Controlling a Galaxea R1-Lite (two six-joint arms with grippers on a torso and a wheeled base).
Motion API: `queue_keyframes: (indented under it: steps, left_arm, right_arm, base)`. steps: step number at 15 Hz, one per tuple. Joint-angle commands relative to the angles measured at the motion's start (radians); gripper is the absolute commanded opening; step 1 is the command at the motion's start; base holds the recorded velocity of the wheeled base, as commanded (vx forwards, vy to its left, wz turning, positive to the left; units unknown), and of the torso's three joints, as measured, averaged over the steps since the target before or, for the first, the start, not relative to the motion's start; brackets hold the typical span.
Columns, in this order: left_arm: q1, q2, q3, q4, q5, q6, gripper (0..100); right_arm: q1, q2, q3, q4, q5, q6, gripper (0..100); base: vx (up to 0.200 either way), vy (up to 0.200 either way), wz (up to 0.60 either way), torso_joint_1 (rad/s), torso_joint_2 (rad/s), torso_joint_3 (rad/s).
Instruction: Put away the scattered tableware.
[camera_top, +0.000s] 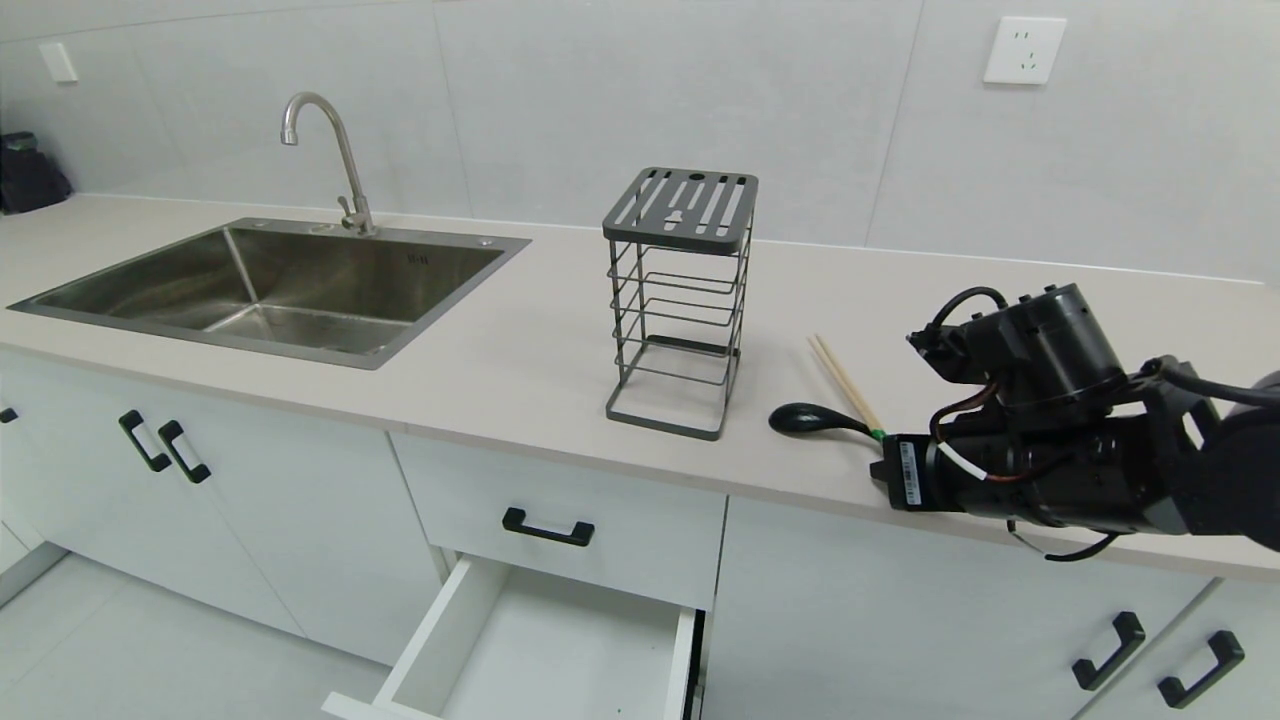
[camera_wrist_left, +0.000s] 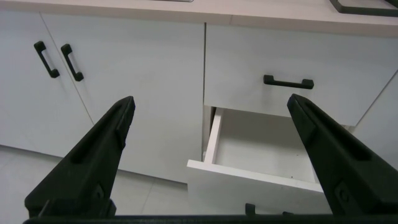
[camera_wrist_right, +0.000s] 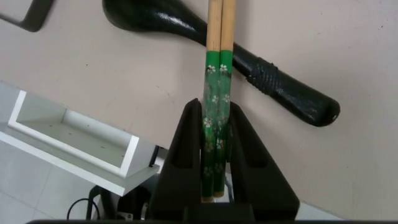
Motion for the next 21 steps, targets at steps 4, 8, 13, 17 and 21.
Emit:
queue_keyframes:
  steps: [4, 8, 13, 17, 21]
  left_arm:
    - [0.000, 0.001, 0.000, 0.000, 0.000, 0.000, 100]
    - [0.000, 0.001, 0.000, 0.000, 0.000, 0.000, 100]
    - [0.000, 0.001, 0.000, 0.000, 0.000, 0.000, 100]
    - [0.000, 0.001, 0.000, 0.000, 0.000, 0.000, 100]
    - [0.000, 0.001, 0.000, 0.000, 0.000, 0.000, 100]
  right_arm:
    - [0.004, -0.116, 0.002, -0.007, -0.013, 0.010, 0]
    - [0.022, -0.273, 0.023, -0.021, -0.011, 0.004, 0]
    - [0.130, -0.359, 0.097, -0.407, 0.020, -0.115, 0]
    - [0.133, -0.395, 0.166, -0.490, 0.104, -0.256, 0]
    - [0.263, -0.415, 0.218, -0.484, 0.230, -0.319, 0]
  base:
    - [0.000, 0.000, 0.00, 0.000, 0.00, 0.000]
    - [0.000, 0.000, 0.00, 0.000, 0.00, 0.000]
    - [0.000, 0.000, 0.00, 0.000, 0.00, 0.000]
    - [0.000, 0.000, 0.00, 0.000, 0.00, 0.000]
    - [0.000, 0.000, 0.00, 0.000, 0.00, 0.000]
